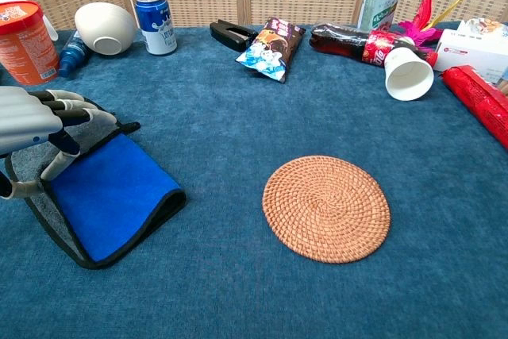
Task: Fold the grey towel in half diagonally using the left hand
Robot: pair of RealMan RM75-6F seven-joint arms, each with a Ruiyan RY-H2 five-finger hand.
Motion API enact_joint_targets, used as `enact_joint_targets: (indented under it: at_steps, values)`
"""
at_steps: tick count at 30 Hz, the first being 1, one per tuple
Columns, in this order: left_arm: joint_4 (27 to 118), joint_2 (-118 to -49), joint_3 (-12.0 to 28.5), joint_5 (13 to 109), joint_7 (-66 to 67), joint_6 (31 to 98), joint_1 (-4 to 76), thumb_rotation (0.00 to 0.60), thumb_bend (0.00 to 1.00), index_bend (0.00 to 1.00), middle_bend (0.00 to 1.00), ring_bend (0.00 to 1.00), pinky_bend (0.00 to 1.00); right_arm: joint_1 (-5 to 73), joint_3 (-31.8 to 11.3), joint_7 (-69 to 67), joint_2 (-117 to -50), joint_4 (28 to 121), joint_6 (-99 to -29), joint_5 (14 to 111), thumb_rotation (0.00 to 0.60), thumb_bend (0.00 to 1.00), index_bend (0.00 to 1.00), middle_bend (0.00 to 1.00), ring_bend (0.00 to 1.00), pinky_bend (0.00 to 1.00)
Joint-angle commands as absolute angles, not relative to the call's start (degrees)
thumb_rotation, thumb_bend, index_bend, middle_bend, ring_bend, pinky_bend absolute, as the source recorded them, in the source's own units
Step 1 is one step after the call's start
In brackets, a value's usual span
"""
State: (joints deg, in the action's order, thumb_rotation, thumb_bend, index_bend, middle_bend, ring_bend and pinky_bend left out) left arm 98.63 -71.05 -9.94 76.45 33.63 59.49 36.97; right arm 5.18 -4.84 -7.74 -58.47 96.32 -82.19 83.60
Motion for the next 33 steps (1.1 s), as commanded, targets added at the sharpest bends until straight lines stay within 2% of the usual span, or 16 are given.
enact_joint_targets:
  at_steps: [1, 26, 31, 33]
  values:
    - [98.40, -71.11, -9.69, 76.59, 33.59, 59.24, 36.77, 0.600, 0.58, 0.60, 0.00, 0.00, 0.01, 5.18, -4.82, -7.70, -58.51, 96.36, -82.19, 83.61, 0.580, 0.00, 0.00, 0.00, 0.00, 0.00]
    - [96.19, -71.41, -7.43, 76.06, 33.74, 57.11, 34.77, 0.600, 0.58, 0.57, 0.00, 0.00, 0.01, 5.18, -4.72, -7.25, -58.66, 96.38, -82.12, 83.61, 0.577, 0.00, 0.00, 0.00, 0.00, 0.00]
    - [96.43, -71.08, -7.39, 76.20, 33.80, 56.42, 34.65, 0.600, 0.58, 0.39, 0.00, 0.00, 0.01, 5.14, -4.71, -7.20, -58.63, 96.40, -82.18, 83.61, 0.581, 0.00, 0.00, 0.00, 0.00, 0.00]
    - [96.70, -70.86, -7.30, 76.41, 33.51, 56.35, 34.57, 0.600, 0.58, 0.35, 0.00, 0.00, 0.01, 5.15, -4.68, -7.14, -58.66, 96.39, -82.14, 83.66, 0.579, 0.00, 0.00, 0.00, 0.00, 0.00]
